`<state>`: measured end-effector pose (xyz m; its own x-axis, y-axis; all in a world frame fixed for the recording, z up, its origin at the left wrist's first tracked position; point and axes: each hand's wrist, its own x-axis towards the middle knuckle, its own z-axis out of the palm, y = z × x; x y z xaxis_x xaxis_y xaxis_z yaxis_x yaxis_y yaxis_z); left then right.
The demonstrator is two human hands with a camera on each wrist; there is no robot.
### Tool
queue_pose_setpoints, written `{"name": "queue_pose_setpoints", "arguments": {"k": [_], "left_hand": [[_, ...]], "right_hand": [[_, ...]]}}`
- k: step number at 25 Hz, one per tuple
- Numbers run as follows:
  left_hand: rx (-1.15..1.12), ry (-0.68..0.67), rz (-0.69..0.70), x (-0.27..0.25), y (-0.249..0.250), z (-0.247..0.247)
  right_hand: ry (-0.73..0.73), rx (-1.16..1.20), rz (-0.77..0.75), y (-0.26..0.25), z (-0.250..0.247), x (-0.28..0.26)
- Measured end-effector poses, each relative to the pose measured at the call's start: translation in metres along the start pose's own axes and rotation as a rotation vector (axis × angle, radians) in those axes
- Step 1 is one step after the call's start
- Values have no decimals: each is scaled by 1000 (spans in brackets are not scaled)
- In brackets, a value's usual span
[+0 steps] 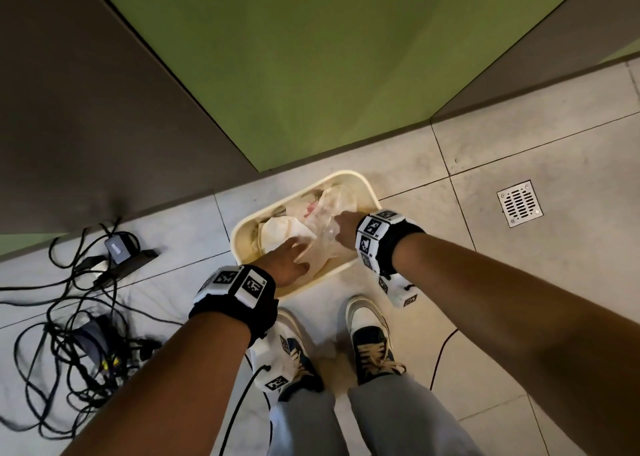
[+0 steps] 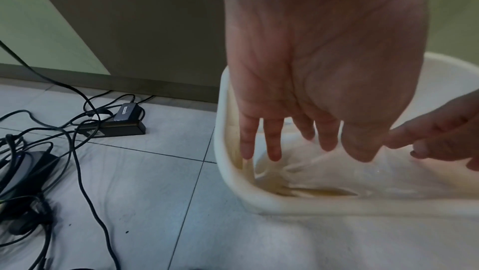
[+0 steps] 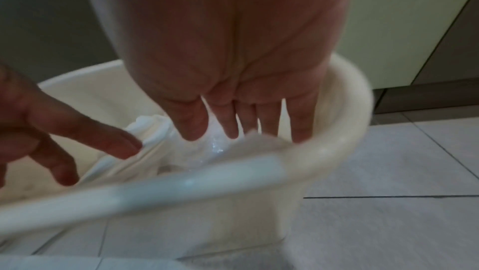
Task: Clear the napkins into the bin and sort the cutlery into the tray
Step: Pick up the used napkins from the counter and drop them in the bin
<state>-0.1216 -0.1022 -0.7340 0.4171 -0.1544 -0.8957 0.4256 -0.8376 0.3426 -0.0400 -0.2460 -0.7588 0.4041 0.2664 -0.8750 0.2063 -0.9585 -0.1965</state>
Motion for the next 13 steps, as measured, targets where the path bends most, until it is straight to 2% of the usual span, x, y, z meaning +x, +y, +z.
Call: {"name": "queue_pose_setpoints", "arguments": {"k": [3,6,9,13], "left_hand": [[-82,144,-38,-41,8,-14],[-124,246,-15,-92,25,-38],[-238,342,54,-155,51,-66],[-242,413,113,-256,96,-94]], "right_hand": [[69,-8,-35,7,-17,-36],[84,-30,-63,19,-37,-86],[122,-47,-78,20,-75,-158],[242,-49,-165,3,-129,-271]]}}
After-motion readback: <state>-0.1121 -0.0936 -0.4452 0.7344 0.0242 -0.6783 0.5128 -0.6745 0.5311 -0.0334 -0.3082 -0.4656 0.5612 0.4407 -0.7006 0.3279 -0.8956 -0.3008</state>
